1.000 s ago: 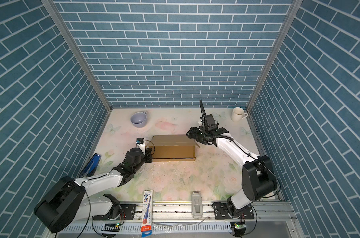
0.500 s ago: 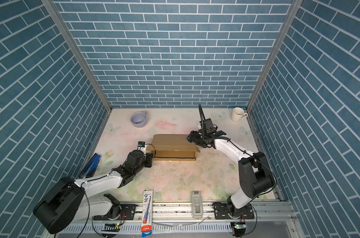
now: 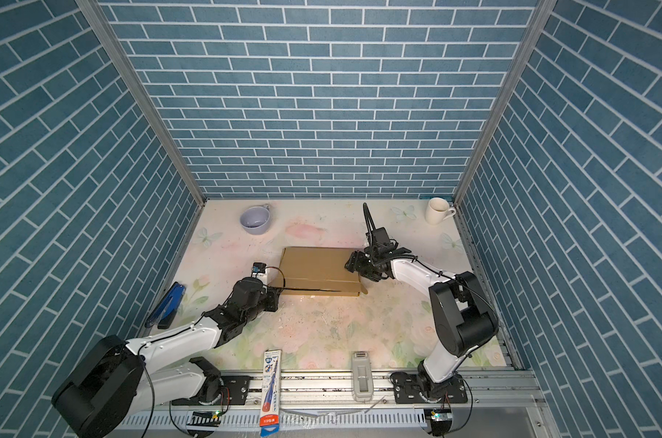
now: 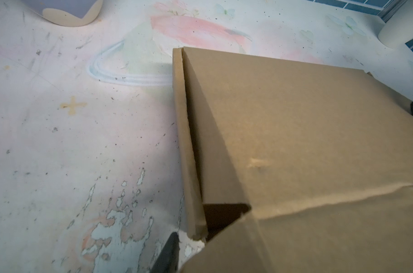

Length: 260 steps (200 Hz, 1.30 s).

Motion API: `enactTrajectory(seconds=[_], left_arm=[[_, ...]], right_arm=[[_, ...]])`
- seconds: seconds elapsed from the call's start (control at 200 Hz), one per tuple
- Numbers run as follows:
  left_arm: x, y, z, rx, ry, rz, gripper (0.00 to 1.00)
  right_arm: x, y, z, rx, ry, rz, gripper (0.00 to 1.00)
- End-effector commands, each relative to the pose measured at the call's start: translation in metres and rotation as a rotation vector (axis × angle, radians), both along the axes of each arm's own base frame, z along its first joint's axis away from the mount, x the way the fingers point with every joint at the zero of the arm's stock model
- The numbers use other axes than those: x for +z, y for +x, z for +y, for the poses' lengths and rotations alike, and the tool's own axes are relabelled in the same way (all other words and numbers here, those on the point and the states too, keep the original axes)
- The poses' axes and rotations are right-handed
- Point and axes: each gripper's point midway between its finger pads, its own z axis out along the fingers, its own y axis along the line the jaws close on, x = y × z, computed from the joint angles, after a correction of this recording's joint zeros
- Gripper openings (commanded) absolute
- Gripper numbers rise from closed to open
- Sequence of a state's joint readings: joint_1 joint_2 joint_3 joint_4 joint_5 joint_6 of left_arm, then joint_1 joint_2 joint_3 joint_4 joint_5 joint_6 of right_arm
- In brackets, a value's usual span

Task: Assemble paper box
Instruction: Close the paper box at the center of the table.

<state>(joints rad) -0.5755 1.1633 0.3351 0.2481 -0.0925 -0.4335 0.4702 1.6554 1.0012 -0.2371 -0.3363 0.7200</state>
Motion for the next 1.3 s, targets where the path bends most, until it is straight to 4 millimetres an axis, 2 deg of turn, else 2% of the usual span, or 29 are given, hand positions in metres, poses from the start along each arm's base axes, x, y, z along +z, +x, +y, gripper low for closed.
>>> enactTrajectory(seconds=[0.0,0.165,0.395,0.495,0.795,0.975,1.11,1.225,1.295], left_arm=[[0.010,-0.001,-0.007,-0.019,-0.024,0.016,0.37],[0.007,-0.009,-0.007,-0.030,-0.011,0.076,0.40],[-0.006,-0.026,0.007,0.005,0.014,0.140,0.44],[-0.005,-0.031,0.014,0.027,0.007,0.134,0.45],[0.016,-0.049,0.021,0.035,-0.043,0.134,0.46],[0.036,-0.060,0.028,0.047,-0.068,0.134,0.47],[0.054,-0.054,0.029,0.053,-0.069,0.089,0.49],[0.066,-0.036,0.019,0.025,-0.043,0.044,0.51],[0.066,-0.021,0.012,0.009,-0.009,0.029,0.51]], right_arm=[[-0.021,-0.008,-0.004,0.027,-0.028,0.032,0.72],[-0.024,-0.004,-0.002,0.025,-0.025,0.027,0.71],[-0.025,0.003,0.001,0.003,0.005,0.026,0.71],[-0.024,0.007,0.002,-0.004,0.015,0.025,0.71],[-0.029,0.012,-0.002,-0.008,0.000,0.027,0.68],[-0.036,0.012,-0.006,0.008,-0.029,0.036,0.65],[-0.038,0.011,-0.010,0.028,-0.063,0.026,0.63],[-0.037,0.009,-0.014,0.050,-0.090,0.011,0.61],[-0.037,0.008,-0.016,0.065,-0.107,-0.002,0.60]])
